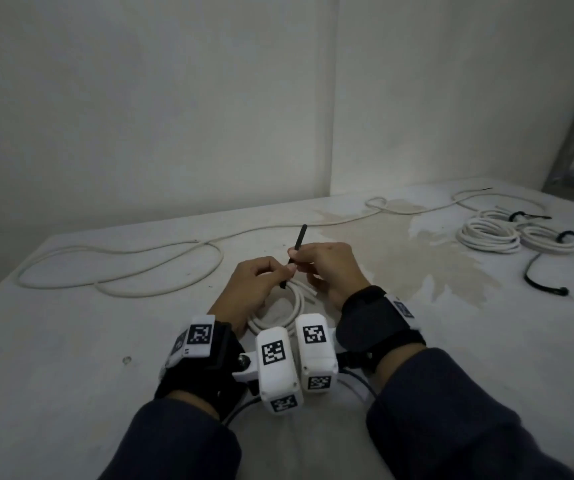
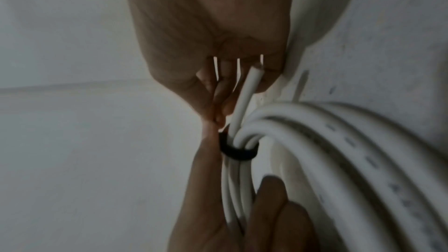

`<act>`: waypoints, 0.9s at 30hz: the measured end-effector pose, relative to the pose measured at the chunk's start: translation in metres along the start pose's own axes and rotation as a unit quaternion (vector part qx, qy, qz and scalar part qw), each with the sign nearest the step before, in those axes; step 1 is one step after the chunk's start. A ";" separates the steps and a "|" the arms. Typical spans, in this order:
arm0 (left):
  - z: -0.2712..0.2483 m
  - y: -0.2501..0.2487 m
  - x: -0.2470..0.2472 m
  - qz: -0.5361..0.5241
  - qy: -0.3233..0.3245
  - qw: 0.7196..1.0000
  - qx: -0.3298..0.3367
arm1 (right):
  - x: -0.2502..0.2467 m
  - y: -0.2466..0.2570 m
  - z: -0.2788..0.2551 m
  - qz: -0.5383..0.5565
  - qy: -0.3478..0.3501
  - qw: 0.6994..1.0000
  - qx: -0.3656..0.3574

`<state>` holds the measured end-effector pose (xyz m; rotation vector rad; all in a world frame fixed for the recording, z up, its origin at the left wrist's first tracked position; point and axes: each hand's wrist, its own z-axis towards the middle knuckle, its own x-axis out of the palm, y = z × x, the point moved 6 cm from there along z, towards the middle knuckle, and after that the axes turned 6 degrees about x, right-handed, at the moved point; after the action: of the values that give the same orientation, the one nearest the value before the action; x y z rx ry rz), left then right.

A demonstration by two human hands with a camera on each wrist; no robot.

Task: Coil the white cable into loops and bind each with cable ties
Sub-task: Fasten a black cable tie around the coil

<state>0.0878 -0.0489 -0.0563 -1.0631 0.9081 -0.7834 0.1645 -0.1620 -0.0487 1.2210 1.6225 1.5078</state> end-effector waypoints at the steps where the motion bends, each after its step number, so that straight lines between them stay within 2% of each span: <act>1: -0.001 0.001 -0.001 -0.005 -0.010 1.000 0.001 | 0.000 -0.001 0.001 0.000 0.011 1.000 0.006; 5: -0.003 0.000 -0.006 -0.074 -0.067 0.995 0.002 | 0.006 -0.005 -0.004 0.001 0.099 0.995 0.030; 8: -0.003 0.001 -0.011 -0.123 -0.129 0.984 -0.012 | 0.008 -0.004 -0.016 -0.072 0.164 0.983 0.049; 10: -0.002 0.004 -0.010 -0.140 -0.138 0.980 -0.023 | 0.005 -0.003 -0.021 -0.111 0.196 0.974 0.033; 11: -0.001 0.006 -0.007 -0.148 -0.129 0.980 -0.031 | 0.001 -0.001 -0.020 -0.133 0.191 0.972 0.014; 14: 0.001 0.004 0.012 -0.171 -0.090 0.981 -0.028 | -0.022 0.007 -0.013 -0.182 0.144 0.973 -0.020; 18: 0.007 -0.011 0.049 -0.158 -0.031 0.987 0.027 | -0.073 0.028 0.004 -0.187 0.086 0.978 -0.019; 22: 0.030 -0.009 0.082 -0.172 0.002 0.985 0.020 | -0.120 0.047 0.023 -0.197 0.034 0.980 -0.019; 25: 0.060 0.006 0.089 -0.140 -0.025 0.990 0.000 | -0.168 0.060 0.054 -0.188 -0.096 0.976 -0.044; 27: 0.082 0.015 0.090 -0.070 -0.044 0.996 0.012 | -0.204 0.068 0.075 -0.202 -0.196 0.958 -0.064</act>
<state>0.2014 -0.0920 -0.0731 -1.1399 0.7526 -0.8548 0.3267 -0.3204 -0.0268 0.9674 1.3799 1.0219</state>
